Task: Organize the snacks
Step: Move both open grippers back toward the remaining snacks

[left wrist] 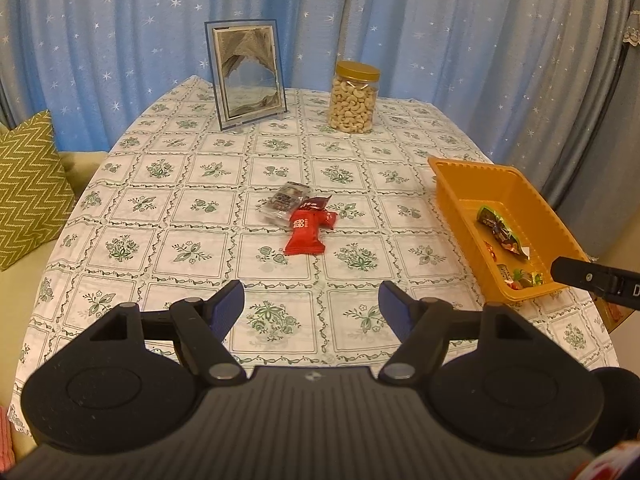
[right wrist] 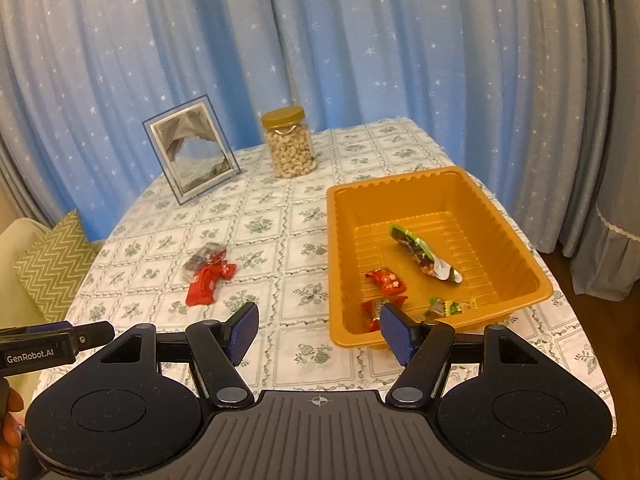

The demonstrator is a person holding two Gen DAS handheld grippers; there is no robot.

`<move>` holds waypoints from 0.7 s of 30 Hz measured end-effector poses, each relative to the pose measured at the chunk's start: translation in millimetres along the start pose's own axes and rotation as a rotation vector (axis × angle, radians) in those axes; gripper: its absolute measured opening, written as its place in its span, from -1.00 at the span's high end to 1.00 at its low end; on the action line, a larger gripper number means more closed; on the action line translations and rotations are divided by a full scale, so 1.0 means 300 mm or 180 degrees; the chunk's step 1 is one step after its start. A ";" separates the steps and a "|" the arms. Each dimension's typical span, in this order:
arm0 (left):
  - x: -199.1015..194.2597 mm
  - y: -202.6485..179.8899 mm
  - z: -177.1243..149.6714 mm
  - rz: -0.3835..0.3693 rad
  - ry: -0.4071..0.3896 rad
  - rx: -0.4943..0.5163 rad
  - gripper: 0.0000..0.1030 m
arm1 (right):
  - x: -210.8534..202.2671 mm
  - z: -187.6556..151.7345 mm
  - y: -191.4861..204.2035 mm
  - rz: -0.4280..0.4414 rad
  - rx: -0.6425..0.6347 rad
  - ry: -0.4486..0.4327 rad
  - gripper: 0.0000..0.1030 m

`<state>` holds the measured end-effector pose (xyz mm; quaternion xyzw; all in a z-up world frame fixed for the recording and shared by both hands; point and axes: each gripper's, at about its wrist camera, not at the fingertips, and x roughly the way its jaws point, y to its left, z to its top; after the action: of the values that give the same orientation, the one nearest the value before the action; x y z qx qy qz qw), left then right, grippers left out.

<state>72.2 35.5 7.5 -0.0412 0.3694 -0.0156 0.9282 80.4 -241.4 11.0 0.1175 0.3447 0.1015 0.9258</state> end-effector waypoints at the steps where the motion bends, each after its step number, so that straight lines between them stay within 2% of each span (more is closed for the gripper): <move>1: 0.002 0.003 0.000 0.0003 0.0003 -0.0004 -0.39 | 0.005 0.000 0.004 0.0006 -0.0010 0.0006 -0.30; 12: 0.062 0.048 0.014 0.0017 0.0055 -0.0057 -0.39 | 0.083 0.007 0.056 0.0051 -0.0132 0.0052 -0.30; 21: 0.185 0.088 0.048 0.0030 0.0152 -0.0080 -0.40 | 0.209 0.018 0.112 0.0117 -0.0309 0.0125 -0.30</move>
<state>122.2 59.5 -22.5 -0.0508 0.3918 -0.0075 0.9186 126.9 -193.2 -13.9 0.0768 0.3553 0.1373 0.9214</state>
